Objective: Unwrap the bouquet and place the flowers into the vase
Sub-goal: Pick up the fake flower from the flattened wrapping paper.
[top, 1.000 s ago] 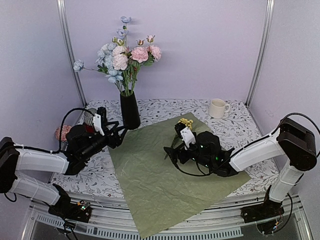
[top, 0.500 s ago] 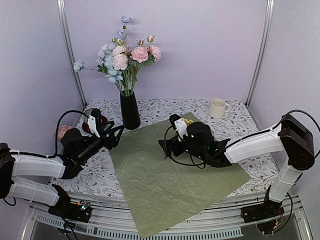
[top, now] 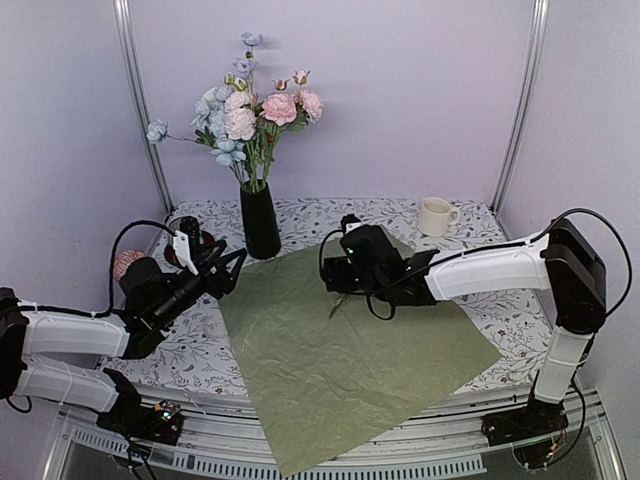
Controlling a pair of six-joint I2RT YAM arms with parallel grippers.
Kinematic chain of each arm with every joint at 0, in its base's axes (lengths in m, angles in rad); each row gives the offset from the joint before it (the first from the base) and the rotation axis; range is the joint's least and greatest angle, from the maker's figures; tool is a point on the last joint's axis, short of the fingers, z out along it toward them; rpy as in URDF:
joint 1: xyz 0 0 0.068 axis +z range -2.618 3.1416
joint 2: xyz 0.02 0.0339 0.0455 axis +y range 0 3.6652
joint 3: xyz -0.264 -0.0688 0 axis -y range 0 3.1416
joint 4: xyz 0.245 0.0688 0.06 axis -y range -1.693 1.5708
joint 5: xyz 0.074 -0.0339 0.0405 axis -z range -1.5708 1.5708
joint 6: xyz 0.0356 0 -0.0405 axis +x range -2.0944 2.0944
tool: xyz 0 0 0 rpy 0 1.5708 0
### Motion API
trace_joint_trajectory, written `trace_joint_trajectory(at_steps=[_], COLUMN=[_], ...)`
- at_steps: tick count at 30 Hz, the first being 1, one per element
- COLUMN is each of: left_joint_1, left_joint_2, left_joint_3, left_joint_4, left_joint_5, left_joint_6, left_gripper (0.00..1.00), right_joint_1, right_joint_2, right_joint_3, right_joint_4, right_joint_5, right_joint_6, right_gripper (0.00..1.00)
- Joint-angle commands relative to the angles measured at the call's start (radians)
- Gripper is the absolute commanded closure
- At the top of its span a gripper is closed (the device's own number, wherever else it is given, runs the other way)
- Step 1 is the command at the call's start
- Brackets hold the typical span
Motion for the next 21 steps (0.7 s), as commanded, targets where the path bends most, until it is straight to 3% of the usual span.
trace_joint_trajectory(at_steps=[1, 3, 5, 21], left_joint_1=[-0.015, -0.015, -0.015, -0.015], left_joint_2=[-0.012, -0.013, -0.011, 0.0], left_joint_3=[-0.011, -0.012, -0.012, -0.004], left_joint_4=[0.027, 0.026, 0.026, 0.016], left_joint_5=[0.006, 0.007, 0.007, 0.019], left_joint_6=[0.017, 0.018, 0.017, 0.026], left_gripper=[0.33, 0.33, 0.33, 0.33], right_joint_1=[-0.052, -0.082, -0.109, -0.164], right_joint_2=[0.1, 0.138, 0.165, 0.281], right_joint_3=[0.132, 0.168, 0.191, 0.309], right_joint_4=[-0.213, -0.244, -0.263, -0.376], right_joint_5=[0.016, -0.059, -0.112, -0.157], right_joint_6=[0.168, 0.19, 0.201, 0.346], right_gripper=[0.23, 0.31, 0.33, 0.37])
